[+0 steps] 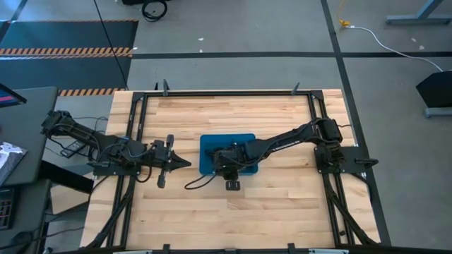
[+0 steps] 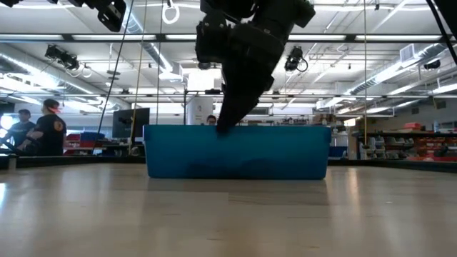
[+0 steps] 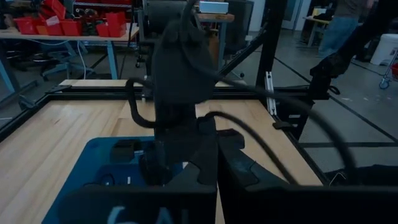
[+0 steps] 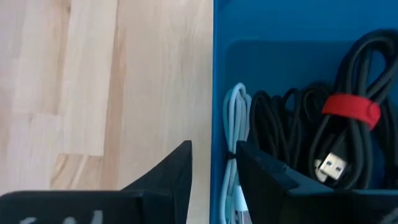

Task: Pick and place USB-C Cables
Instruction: Return to Home Position

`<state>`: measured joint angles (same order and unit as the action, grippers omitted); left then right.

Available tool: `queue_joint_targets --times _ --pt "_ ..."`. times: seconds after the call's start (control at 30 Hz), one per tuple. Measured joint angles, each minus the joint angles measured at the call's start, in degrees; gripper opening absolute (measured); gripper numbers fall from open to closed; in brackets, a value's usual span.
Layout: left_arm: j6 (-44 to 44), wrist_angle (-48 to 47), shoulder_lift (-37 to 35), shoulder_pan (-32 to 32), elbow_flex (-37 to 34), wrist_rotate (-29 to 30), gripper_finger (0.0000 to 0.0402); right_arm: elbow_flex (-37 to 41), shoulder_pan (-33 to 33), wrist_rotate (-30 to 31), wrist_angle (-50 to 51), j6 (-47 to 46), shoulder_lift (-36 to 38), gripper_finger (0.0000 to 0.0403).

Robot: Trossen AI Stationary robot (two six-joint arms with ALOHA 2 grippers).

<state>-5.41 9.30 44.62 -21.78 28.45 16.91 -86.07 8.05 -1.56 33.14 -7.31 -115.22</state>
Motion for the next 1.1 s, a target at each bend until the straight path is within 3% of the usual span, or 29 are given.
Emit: queue_joint_targets --times 0.37,0.8,0.97,1.1 --pt "-0.44 -0.33 0.00 0.00 0.00 0.02 0.0002 -9.87 0.35 0.06 13.65 0.88 0.07 0.0130" --pt "-1.44 -2.47 0.00 0.00 0.00 1.53 0.0002 -15.25 -0.70 3.17 34.00 -4.53 0.84 0.0120" --pt "-1.73 -4.48 0.00 0.02 0.00 1.62 0.0002 -15.25 -0.63 3.74 38.26 -5.60 3.98 0.0088" --pt "-2.69 -5.47 0.00 0.00 0.00 2.03 0.0002 -15.25 -0.02 7.02 40.75 -6.66 6.76 0.0024"
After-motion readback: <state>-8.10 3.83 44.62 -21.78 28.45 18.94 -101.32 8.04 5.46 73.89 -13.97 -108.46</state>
